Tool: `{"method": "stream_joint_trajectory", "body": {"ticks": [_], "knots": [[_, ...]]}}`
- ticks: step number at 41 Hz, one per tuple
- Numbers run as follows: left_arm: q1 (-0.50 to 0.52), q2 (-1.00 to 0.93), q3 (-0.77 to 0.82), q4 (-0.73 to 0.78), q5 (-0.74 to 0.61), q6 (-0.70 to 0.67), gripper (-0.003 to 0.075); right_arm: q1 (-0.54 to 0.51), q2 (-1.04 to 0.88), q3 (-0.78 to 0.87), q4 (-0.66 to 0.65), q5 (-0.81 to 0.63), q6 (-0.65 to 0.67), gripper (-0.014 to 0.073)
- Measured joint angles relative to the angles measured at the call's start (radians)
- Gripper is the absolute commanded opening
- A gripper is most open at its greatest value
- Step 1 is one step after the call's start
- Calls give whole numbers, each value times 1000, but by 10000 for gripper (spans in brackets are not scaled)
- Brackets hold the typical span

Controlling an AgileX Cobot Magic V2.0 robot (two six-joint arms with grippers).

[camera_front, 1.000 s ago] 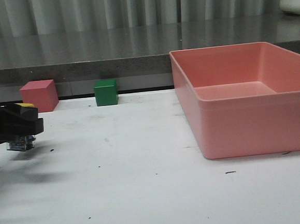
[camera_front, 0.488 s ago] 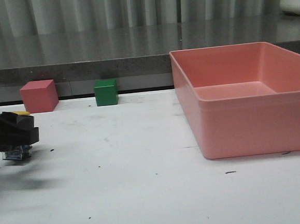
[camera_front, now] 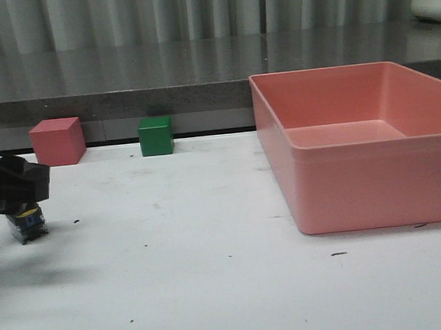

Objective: Place and stand button with both arms

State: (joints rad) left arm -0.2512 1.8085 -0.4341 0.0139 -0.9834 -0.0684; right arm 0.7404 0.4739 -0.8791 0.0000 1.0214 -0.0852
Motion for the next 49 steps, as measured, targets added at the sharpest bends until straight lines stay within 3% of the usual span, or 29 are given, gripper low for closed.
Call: {"method": "stream_joint_trajectory", "body": {"ticks": [14,23,35,40,49], "knots": [[0,-274,-30,-3,420,0,409,0,0,0,0,0,0,426],[0,-446,-163,-3,877,0,409,0,0,0,0,0,0,426],[0,-617,-364,-3,1349,0,409,0,0,0,0,0,0,426],[0,-683,-430,2,1490,0,409,0,0,0,0,0,0,426],[0,-839,-462,40,1621,0,409,0,0,0,0,0,0,426]]}}
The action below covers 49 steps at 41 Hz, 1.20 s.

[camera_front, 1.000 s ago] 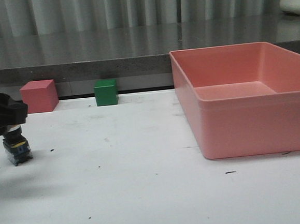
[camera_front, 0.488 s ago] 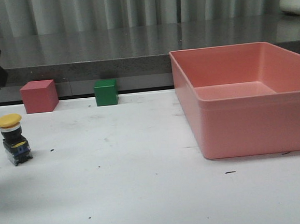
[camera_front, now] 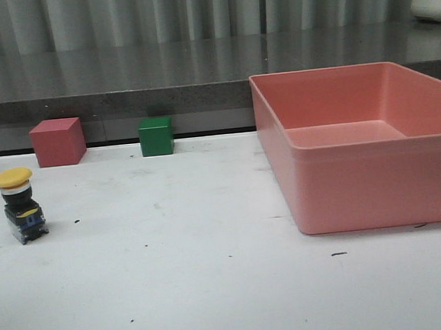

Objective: Place and stand button with both arms

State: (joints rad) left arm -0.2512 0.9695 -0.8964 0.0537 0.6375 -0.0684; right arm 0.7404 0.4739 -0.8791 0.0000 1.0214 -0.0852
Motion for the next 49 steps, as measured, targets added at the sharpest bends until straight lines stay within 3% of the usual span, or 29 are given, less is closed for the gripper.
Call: {"method": "stream_joint_trajectory", "body": {"ticks": [10,25,41,45,49], "knots": [[0,-192,0,20,112,20,409,0,0,0,0,0,0,426],[0,-435,106,20,125,29,409,0,0,0,0,0,0,426],[0,-484,138,20,123,31,409,0,0,0,0,0,0,426],[0,-484,138,20,123,31,386,0,0,0,0,0,0,416],[0,-484,138,20,123,31,306,0,0,0,0,0,0,316]]}}
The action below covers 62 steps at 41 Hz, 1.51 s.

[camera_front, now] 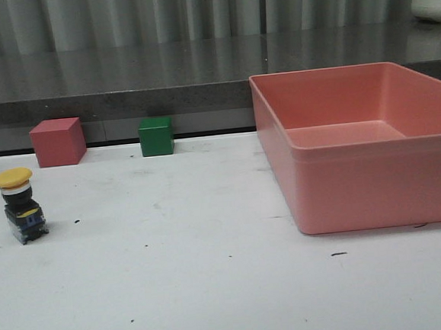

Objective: Place and stand button with both arms

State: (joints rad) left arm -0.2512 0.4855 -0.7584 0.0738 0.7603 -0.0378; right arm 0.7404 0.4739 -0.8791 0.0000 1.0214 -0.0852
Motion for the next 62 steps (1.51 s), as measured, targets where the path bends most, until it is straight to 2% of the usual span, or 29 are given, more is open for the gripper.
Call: {"method": "stream_joint_trajectory", "body": {"ticks": [9,12,13,43,51,62], "knots": [[0,0,0,0,0,0,64,0,0,0,0,1,0,-42],[0,0,0,0,0,0,1,0,0,0,0,2,0,-125],[0,0,0,0,0,0,-21,0,0,0,0,2,0,-115],[0,-3,6,-15,-14,0,-20,0,0,0,0,9,0,-118],[63,-83,105,-22,-167,2,-20,0,0,0,0,9,0,-118],[177,-285,433,-23,-506,2,-20,0,0,0,0,9,0,-118]]}}
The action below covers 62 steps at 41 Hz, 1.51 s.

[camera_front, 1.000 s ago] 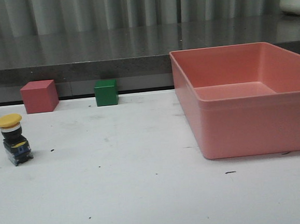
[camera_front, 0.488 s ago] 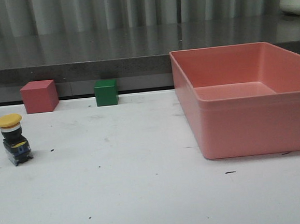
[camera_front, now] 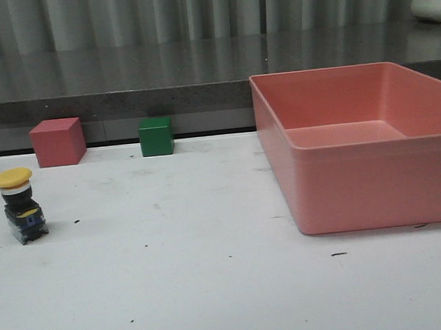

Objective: Place and stand button with both arms

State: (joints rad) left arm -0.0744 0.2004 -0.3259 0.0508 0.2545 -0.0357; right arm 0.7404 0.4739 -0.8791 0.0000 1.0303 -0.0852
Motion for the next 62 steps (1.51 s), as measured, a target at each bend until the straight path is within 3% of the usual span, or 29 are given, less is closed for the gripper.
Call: {"method": "stream_joint_trajectory", "body": {"ticks": [8,19,39,62], "knots": [[22,-128,196,-5,-177,0,-20,0,0,0,0,0,0,-118],[21,-204,334,-51,-230,0,-20,0,0,0,0,0,0,-118],[21,-204,334,-85,-238,0,-20,0,0,0,0,0,0,-118],[21,-204,334,-85,-152,0,-20,0,0,0,0,0,0,-118]]}}
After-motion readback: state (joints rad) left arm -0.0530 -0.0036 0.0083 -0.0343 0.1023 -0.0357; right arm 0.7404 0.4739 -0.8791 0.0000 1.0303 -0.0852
